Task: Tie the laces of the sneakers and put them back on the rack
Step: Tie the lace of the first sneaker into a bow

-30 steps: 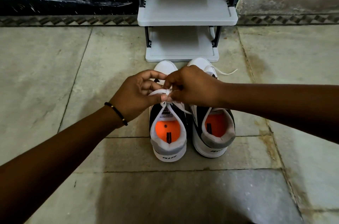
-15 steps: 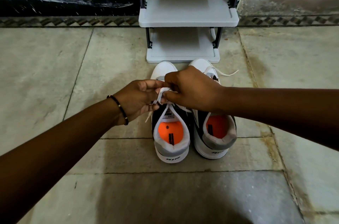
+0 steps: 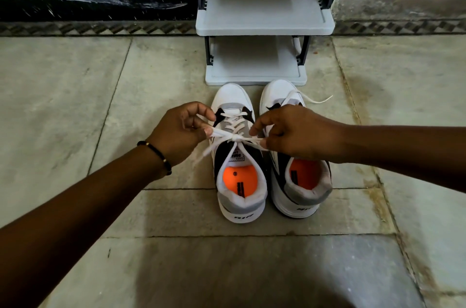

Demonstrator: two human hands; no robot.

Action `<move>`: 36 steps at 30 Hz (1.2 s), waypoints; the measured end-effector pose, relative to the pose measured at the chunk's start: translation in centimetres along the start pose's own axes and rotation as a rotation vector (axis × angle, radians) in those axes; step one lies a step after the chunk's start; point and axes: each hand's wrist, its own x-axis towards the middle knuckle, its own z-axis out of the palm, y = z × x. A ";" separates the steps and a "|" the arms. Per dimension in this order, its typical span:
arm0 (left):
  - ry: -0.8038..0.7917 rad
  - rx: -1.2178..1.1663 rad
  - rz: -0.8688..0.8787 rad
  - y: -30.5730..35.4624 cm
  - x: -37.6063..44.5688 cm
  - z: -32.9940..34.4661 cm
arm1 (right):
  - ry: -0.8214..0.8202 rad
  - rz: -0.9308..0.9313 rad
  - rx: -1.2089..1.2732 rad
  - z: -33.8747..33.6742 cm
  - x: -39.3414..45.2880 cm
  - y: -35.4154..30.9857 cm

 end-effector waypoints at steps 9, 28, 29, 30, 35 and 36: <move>0.101 -0.101 -0.285 -2.7 0.9 0.3 | -0.123 0.123 0.105 0.3 -1.5 -0.4; 0.181 0.049 -0.182 -1.8 1.6 0.4 | -0.273 0.185 0.330 0.4 -2.1 -1.0; 0.184 0.029 -0.165 -1.4 1.7 0.2 | -0.275 0.186 0.355 0.3 -2.1 -1.0; 0.186 0.017 -0.143 -1.1 1.8 0.0 | -0.268 0.183 0.363 0.3 -2.1 -1.0; 0.208 0.011 -0.049 0.1 2.0 -0.6 | -0.198 0.161 0.296 0.4 -1.6 -0.8; 0.215 0.019 -0.043 0.0 2.0 -0.6 | -0.186 0.157 0.267 0.7 -1.5 -0.8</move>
